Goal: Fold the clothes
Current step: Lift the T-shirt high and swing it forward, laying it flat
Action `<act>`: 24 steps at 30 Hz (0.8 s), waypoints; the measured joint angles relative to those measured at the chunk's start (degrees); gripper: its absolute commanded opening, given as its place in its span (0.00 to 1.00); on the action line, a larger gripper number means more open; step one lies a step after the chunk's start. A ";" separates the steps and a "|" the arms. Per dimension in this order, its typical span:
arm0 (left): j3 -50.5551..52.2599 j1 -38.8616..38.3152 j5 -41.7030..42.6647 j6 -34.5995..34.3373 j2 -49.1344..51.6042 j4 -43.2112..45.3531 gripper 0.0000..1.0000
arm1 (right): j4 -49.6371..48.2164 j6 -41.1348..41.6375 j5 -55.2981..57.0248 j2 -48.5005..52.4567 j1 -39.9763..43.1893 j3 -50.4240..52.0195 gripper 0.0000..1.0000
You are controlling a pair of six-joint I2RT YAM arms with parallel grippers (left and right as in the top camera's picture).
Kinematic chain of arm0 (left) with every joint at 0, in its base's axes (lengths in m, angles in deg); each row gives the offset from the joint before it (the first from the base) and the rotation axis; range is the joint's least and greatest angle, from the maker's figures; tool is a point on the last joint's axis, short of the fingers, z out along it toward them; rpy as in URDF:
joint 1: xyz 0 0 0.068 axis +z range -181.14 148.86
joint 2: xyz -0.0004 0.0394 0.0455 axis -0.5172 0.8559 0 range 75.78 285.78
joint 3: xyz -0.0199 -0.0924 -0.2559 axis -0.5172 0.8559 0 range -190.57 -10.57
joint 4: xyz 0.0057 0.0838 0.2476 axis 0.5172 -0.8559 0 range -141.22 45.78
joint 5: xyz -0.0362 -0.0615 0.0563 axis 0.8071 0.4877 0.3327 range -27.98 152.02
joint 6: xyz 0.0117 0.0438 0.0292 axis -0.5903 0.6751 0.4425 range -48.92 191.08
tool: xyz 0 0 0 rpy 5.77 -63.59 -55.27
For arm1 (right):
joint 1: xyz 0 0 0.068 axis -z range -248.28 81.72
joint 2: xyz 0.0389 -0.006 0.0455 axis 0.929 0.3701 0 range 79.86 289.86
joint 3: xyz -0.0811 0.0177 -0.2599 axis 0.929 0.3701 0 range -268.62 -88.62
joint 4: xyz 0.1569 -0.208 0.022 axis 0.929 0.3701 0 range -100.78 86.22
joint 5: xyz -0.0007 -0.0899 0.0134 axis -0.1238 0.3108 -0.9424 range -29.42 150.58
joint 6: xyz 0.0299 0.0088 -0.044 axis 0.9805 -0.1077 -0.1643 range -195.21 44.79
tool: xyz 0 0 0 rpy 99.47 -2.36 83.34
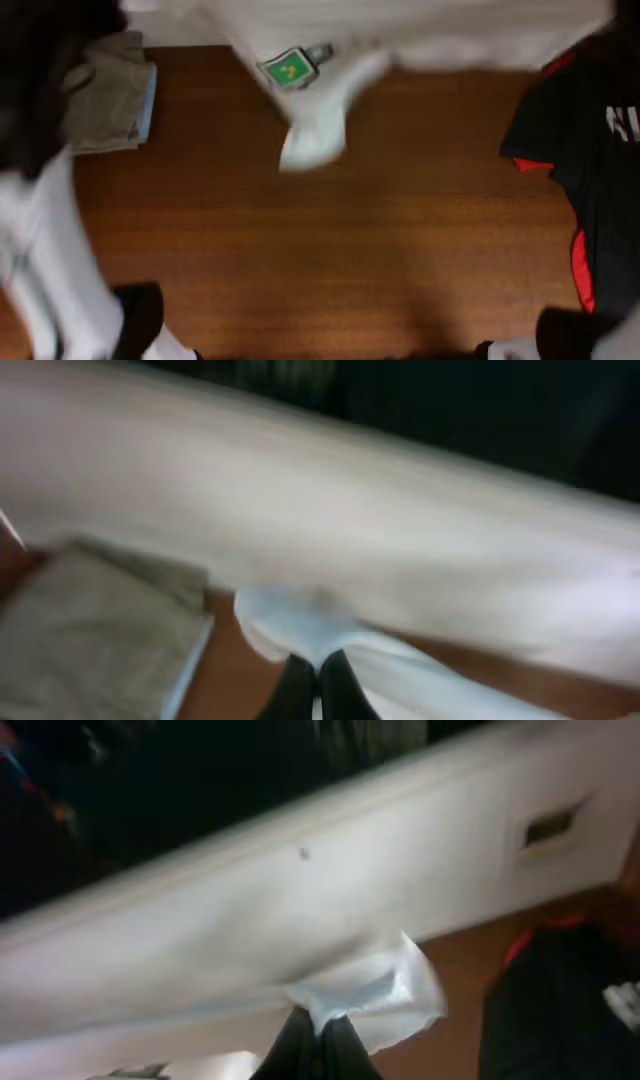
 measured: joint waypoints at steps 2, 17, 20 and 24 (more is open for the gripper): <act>-4.74 0.04 -0.81 0.07 -5.75 -5.09 0.01 | 4.72 -0.28 -0.24 -3.76 0.04 -2.21 0.04; 48.41 -1.70 3.39 0.02 13.18 -13.51 0.01 | 7.30 -2.62 -1.36 11.10 -2.38 45.00 0.04; 47.89 -1.66 3.37 0.07 11.08 -12.24 0.01 | 5.86 -2.64 -1.36 9.05 -2.38 44.63 0.04; 42.14 -1.68 3.39 -0.11 1.31 -17.84 0.01 | 8.44 -2.64 -1.36 1.25 -2.38 42.93 0.04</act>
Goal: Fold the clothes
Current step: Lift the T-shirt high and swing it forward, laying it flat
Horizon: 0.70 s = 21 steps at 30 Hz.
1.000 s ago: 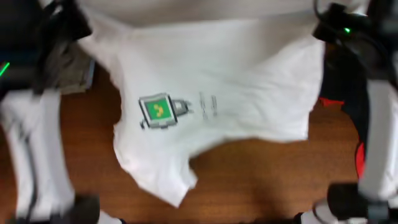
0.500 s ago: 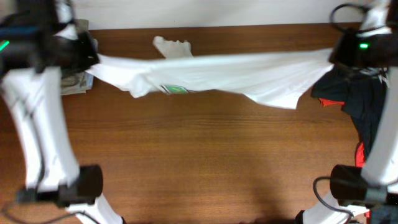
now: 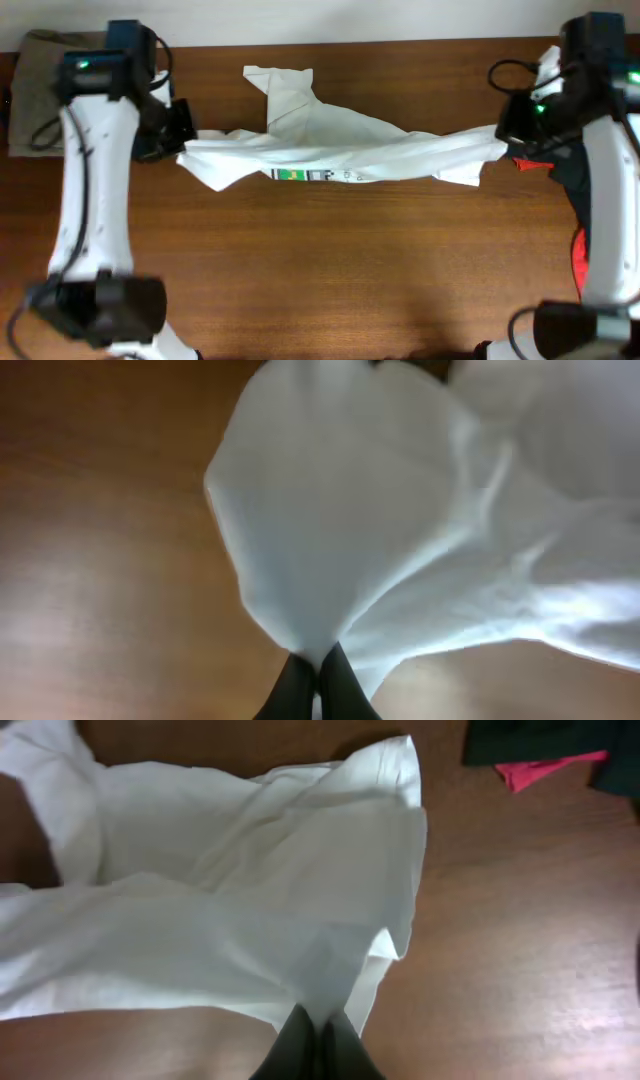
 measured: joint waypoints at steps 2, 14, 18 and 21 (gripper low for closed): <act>-0.63 -0.52 -0.70 -0.17 -7.67 -2.43 0.01 | 1.31 0.00 0.00 -5.53 0.00 -0.26 0.04; -1.46 -6.47 -7.19 -2.03 -31.06 0.61 0.01 | 1.62 0.35 1.51 -22.53 0.00 -1.46 0.04; -1.33 -6.51 -10.19 -2.05 -13.97 15.13 0.01 | -11.39 0.55 3.19 -7.34 0.00 -1.68 0.04; -0.81 -6.38 -13.18 -1.92 -1.27 28.30 0.01 | -23.87 1.40 3.04 1.70 0.00 -1.33 0.04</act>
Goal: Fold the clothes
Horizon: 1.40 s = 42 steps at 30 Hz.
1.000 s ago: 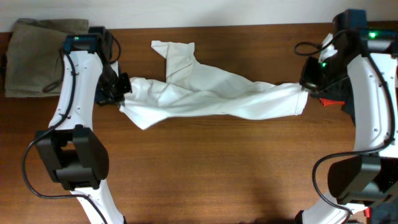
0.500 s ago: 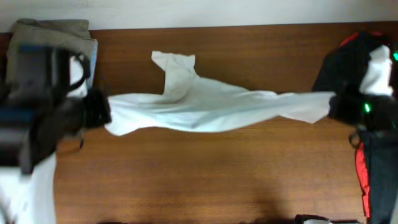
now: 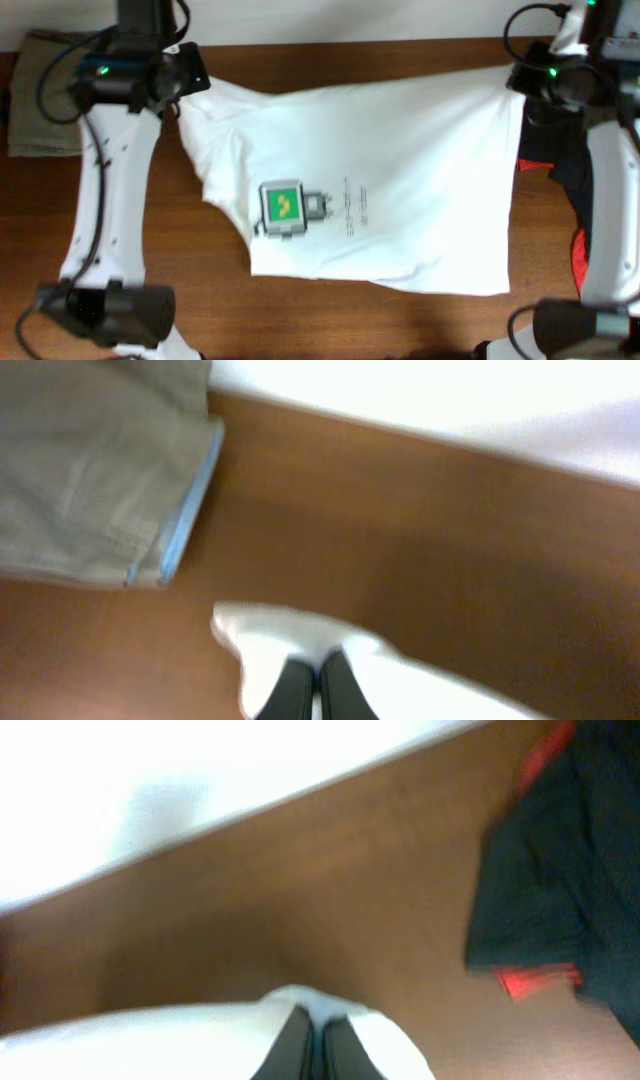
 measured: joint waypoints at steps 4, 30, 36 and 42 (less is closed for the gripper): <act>-13.09 0.79 -1.14 3.76 3.98 3.54 0.01 | -2.56 2.71 -1.22 2.08 0.07 -8.20 0.04; 8.22 -3.34 14.64 4.13 -13.60 -34.38 0.01 | 30.62 -1.38 0.20 -8.87 5.57 13.05 0.04; 33.27 -3.34 17.00 1.07 -31.95 -34.42 0.01 | 33.46 0.59 2.58 -22.34 5.57 23.02 0.04; 45.64 -3.34 20.98 -2.45 -45.86 -34.47 0.01 | 33.46 3.34 2.56 -41.51 5.57 41.09 0.04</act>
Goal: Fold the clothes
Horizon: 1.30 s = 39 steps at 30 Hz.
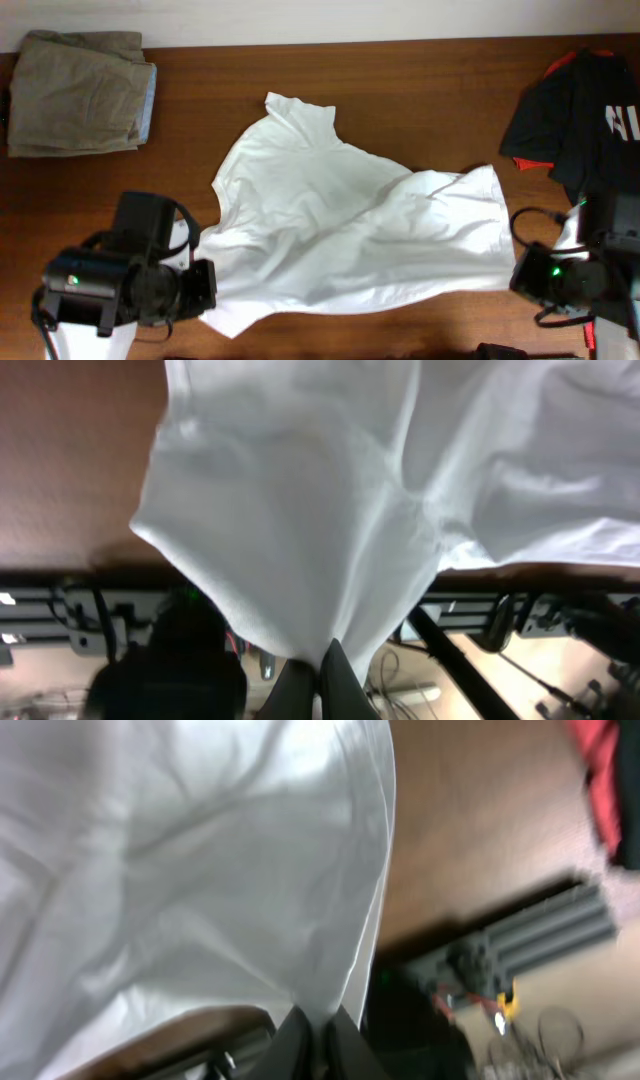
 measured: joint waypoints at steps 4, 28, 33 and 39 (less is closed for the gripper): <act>11.65 0.00 1.44 -3.26 -4.02 -0.20 0.01 | -0.98 0.98 -2.43 -0.22 0.00 10.49 0.04; 19.74 0.00 -9.27 -10.75 21.40 53.77 0.01 | -20.87 31.91 5.99 -0.68 0.00 28.37 0.04; 19.74 0.00 -10.51 -10.86 24.61 59.58 0.42 | -30.62 33.03 10.91 9.44 0.00 28.41 0.87; 17.57 0.00 -12.33 -7.98 26.01 55.19 0.33 | -32.70 26.67 10.86 19.80 0.00 26.95 0.87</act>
